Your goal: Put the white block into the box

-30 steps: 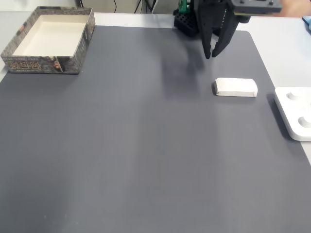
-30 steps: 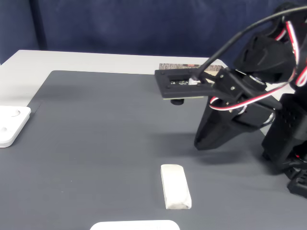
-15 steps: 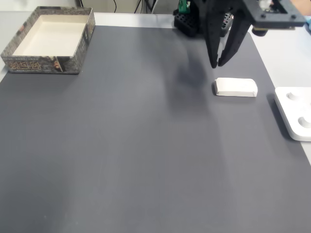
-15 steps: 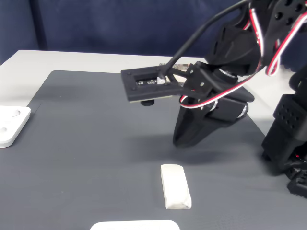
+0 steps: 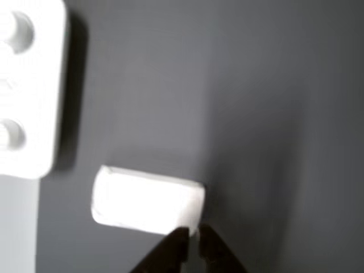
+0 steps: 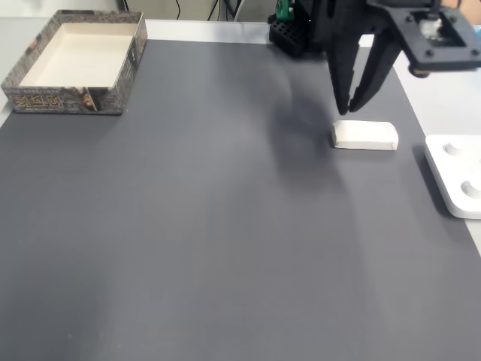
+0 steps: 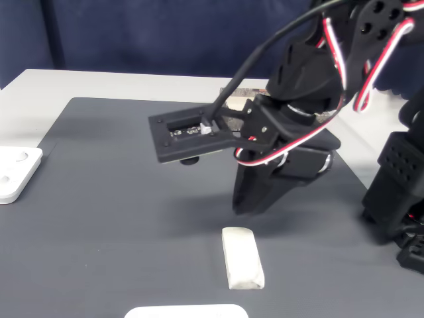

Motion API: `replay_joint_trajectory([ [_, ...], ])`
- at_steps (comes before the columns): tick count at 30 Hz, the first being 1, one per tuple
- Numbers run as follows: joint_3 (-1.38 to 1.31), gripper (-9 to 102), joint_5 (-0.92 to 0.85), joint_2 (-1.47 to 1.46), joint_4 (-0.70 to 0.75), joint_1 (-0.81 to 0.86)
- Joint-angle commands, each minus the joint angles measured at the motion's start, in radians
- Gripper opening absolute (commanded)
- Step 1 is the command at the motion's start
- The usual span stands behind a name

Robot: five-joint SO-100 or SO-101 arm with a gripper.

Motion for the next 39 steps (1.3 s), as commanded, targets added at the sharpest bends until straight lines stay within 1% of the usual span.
replay_joint_trajectory([
  [1, -0.12, -1, -0.025, -0.04, 0.044, -0.048],
  [10, -0.21, -1, -0.166, -0.11, 0.193, -0.084],
  [21, -0.255, -2, -0.189, -0.146, 0.189, -0.08],
  [26, -0.255, -1, -0.245, -0.15, 0.186, -0.078],
  [29, -0.255, -2, -0.242, -0.155, 0.184, -0.078],
  [32, -0.255, -2, -0.153, -0.156, 0.184, -0.074],
  [39, -0.253, -2, 0.278, -0.152, 0.163, -0.055],
])
